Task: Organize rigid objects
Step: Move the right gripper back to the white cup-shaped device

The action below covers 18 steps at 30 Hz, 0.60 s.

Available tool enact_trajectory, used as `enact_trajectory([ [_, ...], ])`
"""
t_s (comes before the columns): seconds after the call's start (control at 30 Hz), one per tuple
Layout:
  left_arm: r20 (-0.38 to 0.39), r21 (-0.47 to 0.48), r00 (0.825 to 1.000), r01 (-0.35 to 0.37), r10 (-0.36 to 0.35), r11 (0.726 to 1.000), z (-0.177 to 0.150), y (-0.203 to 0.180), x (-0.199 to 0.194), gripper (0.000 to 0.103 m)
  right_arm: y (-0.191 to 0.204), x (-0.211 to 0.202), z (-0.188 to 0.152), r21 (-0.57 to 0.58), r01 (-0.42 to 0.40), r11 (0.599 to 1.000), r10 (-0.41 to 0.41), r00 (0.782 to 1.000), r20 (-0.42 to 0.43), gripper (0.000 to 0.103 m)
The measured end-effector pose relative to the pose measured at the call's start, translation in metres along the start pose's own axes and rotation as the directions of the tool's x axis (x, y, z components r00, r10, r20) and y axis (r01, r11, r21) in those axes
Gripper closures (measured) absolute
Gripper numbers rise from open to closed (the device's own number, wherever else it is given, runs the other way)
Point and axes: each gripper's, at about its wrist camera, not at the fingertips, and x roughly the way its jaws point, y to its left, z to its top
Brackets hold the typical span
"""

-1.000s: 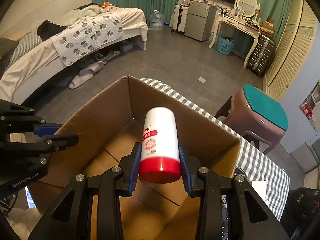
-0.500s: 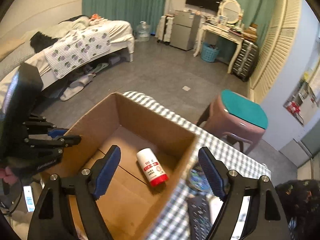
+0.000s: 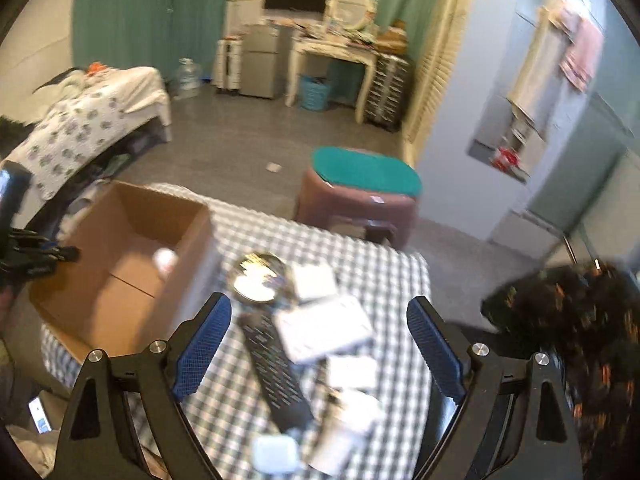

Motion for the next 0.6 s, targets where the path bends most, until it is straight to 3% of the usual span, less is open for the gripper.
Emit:
enact_trajectory([
  [0.3,-0.003,-0.002,1.0,-0.011,0.011,1.0,0.001,-0.002,0.002,0.092,-0.04,0.046,-0.075,0.114,0.075,0.991,-0.055,0.983,-0.173,0.013],
  [0.5,-0.004,-0.003,1.0,-0.009,0.009,1.0,0.001,-0.002,0.002,0.092,-0.045,0.075,-0.111,0.174,0.043,0.984,0.005,0.965,-0.262,0.015],
  [0.6,-0.003,-0.002,1.0,-0.009,0.009,1.0,0.001,-0.002,0.003,0.092,-0.045,0.082,-0.116,0.185,0.031,0.982,0.022,0.961,-0.276,0.023],
])
